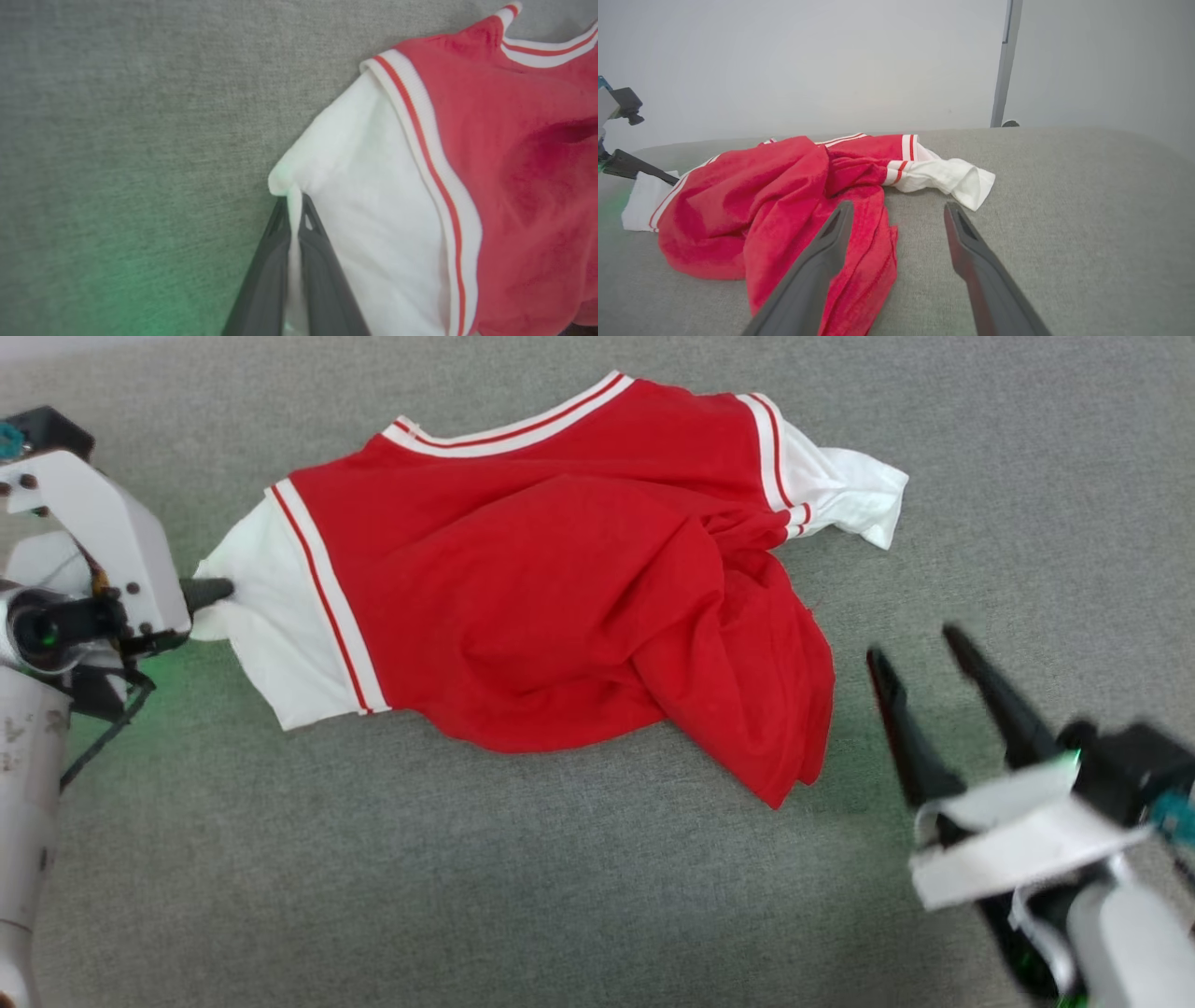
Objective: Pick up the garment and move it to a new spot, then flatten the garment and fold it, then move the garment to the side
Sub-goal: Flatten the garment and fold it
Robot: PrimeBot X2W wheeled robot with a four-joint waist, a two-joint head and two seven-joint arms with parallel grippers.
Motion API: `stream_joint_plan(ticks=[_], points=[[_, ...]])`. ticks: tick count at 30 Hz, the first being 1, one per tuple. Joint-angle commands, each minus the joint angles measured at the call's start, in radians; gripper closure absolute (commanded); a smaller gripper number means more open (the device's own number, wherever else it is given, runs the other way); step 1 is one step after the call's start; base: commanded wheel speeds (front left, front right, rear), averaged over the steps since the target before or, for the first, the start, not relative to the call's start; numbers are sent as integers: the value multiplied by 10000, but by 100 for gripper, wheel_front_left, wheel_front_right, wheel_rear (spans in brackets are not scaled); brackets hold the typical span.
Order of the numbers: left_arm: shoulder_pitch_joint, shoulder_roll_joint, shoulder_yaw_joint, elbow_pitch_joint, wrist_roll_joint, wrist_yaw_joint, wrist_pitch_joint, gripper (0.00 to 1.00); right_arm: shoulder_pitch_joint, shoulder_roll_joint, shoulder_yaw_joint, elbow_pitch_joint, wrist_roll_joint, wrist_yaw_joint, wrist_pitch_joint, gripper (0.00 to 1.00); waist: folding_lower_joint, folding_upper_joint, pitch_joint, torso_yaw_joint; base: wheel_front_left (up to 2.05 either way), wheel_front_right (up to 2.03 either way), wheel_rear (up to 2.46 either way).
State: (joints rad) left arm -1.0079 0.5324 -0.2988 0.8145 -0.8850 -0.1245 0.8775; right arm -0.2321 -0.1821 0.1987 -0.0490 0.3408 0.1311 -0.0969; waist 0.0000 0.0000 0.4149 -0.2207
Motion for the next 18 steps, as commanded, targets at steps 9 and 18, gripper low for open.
stream_joint_plan(ticks=[9, 18], points=[[152, -541, -483, -12, -137, -74, -145, 100, -3523, -1909, 383, 1140, 1152, -7, 3859, 0, 0, 0, 141, 409, 0, 0, 0], [-99, -725, -1066, -523, -470, -71, -298, 100, -6638, -2976, 1148, 3892, 2198, -8, 6368, 0, 0, 0, 606, 1096, 0, 0, 0]])
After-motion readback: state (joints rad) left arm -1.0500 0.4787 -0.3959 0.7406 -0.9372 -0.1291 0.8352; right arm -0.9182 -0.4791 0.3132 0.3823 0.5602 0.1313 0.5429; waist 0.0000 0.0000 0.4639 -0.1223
